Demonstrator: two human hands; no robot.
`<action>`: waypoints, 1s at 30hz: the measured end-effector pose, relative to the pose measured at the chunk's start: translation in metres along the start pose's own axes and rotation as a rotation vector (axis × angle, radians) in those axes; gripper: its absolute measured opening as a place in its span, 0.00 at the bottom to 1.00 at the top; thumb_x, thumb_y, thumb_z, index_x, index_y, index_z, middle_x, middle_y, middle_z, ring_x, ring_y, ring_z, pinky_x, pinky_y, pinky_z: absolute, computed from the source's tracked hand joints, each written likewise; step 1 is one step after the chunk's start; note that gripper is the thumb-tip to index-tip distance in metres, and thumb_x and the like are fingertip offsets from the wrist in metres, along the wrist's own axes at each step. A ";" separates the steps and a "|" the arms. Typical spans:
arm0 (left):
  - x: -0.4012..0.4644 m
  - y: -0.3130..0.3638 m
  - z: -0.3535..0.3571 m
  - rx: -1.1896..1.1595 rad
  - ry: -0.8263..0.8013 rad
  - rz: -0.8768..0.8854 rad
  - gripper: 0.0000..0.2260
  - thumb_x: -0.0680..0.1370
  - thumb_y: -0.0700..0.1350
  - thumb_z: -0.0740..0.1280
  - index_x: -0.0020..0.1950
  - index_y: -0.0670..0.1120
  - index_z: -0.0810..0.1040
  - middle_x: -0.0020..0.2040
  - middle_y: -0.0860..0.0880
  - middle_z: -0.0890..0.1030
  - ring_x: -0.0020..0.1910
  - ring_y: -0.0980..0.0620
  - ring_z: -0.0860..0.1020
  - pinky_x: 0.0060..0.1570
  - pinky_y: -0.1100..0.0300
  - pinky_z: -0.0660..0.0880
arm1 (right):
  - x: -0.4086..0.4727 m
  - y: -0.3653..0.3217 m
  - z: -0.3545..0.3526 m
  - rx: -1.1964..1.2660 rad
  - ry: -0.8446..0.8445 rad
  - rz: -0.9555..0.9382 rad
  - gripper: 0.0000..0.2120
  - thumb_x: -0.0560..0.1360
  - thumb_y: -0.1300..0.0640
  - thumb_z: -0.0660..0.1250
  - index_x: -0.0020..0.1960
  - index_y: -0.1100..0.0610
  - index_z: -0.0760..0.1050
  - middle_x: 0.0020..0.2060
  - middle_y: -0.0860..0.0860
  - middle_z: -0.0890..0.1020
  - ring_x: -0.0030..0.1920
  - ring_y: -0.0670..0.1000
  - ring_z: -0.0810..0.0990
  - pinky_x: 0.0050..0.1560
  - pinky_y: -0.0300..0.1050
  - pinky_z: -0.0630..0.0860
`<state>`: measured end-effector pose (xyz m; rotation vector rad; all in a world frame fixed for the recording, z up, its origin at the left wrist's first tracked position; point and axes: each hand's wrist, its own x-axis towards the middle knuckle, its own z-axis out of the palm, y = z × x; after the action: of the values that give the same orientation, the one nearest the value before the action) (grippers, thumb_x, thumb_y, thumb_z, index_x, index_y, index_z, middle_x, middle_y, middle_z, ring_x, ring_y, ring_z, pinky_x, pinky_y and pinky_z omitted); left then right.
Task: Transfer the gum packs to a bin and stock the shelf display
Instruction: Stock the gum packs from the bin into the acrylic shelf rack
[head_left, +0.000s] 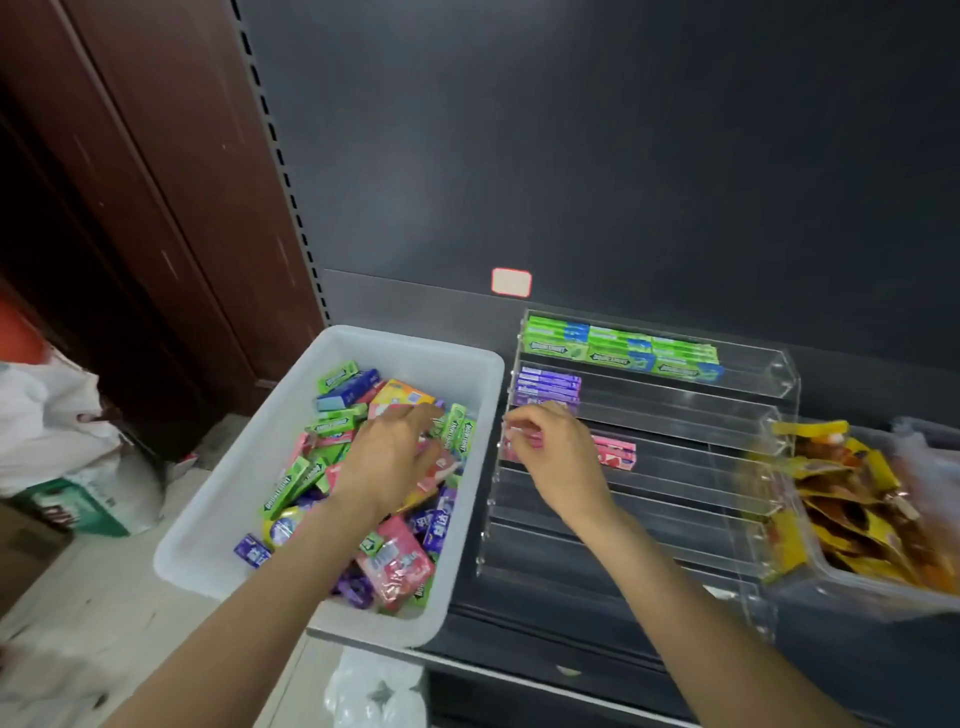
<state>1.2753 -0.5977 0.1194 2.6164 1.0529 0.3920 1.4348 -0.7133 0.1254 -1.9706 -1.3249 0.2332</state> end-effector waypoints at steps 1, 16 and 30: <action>-0.002 -0.017 -0.006 -0.015 -0.001 -0.045 0.15 0.77 0.46 0.65 0.63 0.47 0.74 0.56 0.44 0.80 0.53 0.43 0.78 0.52 0.50 0.75 | 0.004 -0.011 0.010 0.004 -0.018 -0.006 0.09 0.75 0.61 0.66 0.54 0.56 0.80 0.48 0.52 0.80 0.49 0.50 0.78 0.53 0.47 0.75; 0.009 -0.210 -0.060 -0.119 -0.309 -0.103 0.27 0.79 0.47 0.63 0.76 0.45 0.57 0.71 0.42 0.67 0.67 0.44 0.68 0.64 0.61 0.61 | 0.049 -0.118 0.170 -0.126 -0.293 0.166 0.27 0.79 0.54 0.62 0.75 0.55 0.58 0.73 0.53 0.63 0.73 0.52 0.60 0.72 0.46 0.56; 0.004 -0.222 -0.055 -0.387 -0.301 -0.151 0.29 0.78 0.48 0.65 0.76 0.50 0.57 0.69 0.47 0.69 0.64 0.46 0.71 0.51 0.48 0.78 | 0.056 -0.123 0.211 -0.167 -0.346 0.256 0.26 0.76 0.54 0.67 0.72 0.48 0.65 0.75 0.54 0.56 0.75 0.54 0.54 0.73 0.49 0.55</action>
<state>1.1200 -0.4326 0.0895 2.1551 0.9540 0.1418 1.2609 -0.5413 0.0700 -2.3192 -1.3332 0.6277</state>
